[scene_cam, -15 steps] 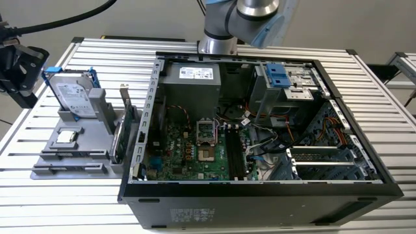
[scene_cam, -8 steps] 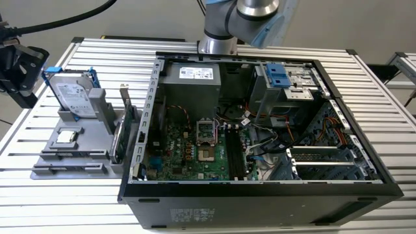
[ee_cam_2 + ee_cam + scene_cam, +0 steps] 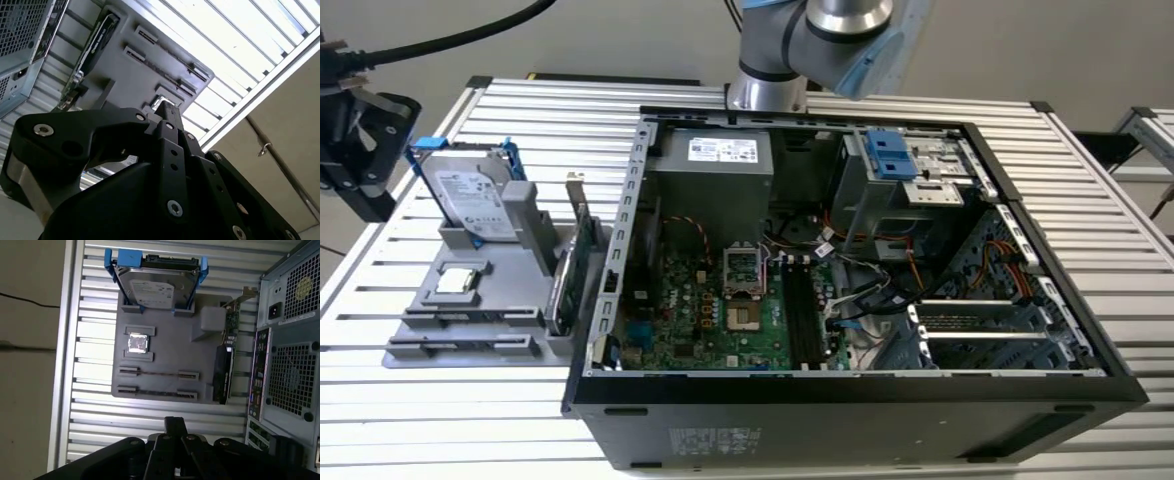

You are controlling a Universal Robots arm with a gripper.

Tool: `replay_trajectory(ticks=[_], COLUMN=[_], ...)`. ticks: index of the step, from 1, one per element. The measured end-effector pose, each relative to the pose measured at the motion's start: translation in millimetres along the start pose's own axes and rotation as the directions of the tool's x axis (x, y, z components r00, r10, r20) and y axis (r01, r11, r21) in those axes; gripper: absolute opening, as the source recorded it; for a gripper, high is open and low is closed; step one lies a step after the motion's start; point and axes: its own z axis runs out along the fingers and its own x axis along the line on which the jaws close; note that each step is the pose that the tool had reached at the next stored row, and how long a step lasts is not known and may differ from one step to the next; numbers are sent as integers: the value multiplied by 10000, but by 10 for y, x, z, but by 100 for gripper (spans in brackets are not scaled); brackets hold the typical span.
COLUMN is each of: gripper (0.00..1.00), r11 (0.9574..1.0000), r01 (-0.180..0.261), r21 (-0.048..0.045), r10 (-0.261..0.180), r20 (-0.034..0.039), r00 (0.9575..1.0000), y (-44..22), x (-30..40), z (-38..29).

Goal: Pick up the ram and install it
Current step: 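Pick up the ram and move it above insertion slot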

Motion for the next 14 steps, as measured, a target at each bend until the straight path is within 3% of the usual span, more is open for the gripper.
replay_trajectory(ticks=[4,8,11,14], gripper=[0,0,0,0], r11=[9986,9941,9875,9782], r01=[527,1088,1575,2077], r21=[-3,-8,-14,-21], r10=[-527,-1088,-1575,-2077], r20=[-26,-53,-77,-100], r00=[9986,9940,9875,9781], y=[0,0,0,1], x=[1,1,1,1], z=[0,0,0,0])
